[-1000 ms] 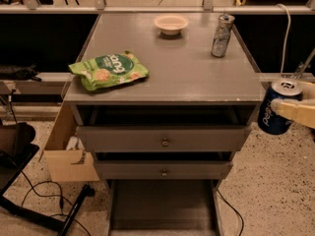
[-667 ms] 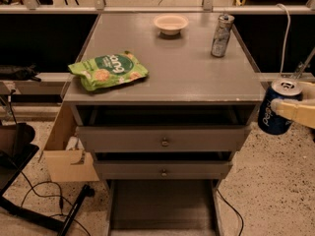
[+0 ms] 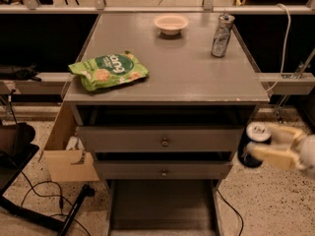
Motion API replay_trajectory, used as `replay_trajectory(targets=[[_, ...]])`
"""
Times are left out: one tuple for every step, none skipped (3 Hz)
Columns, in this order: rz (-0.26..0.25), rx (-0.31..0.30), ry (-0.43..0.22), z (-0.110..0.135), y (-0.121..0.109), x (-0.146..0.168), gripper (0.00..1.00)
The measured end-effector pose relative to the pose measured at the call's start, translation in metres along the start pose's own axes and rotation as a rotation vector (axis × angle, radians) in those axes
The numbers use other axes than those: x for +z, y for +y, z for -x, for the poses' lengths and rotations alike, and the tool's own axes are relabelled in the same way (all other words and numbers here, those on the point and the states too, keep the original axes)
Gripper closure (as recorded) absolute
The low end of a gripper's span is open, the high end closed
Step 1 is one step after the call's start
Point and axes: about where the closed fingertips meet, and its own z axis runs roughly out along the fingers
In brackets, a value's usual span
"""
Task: Place pepsi can into bottom drawer
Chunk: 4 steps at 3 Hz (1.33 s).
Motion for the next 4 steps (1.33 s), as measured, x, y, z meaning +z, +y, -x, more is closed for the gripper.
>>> replay_trajectory(targets=[[0.090, 0.047, -0.017, -0.117, 0.023, 0.032, 1.00], [0.111, 0.102, -0.023, -0.177, 0.028, 0.048, 1.00], [0.110, 0.201, 0.013, -0.221, 0.028, 0.060, 1.00], [0.110, 0.207, 0.014, -0.223, 0.028, 0.060, 1.00]])
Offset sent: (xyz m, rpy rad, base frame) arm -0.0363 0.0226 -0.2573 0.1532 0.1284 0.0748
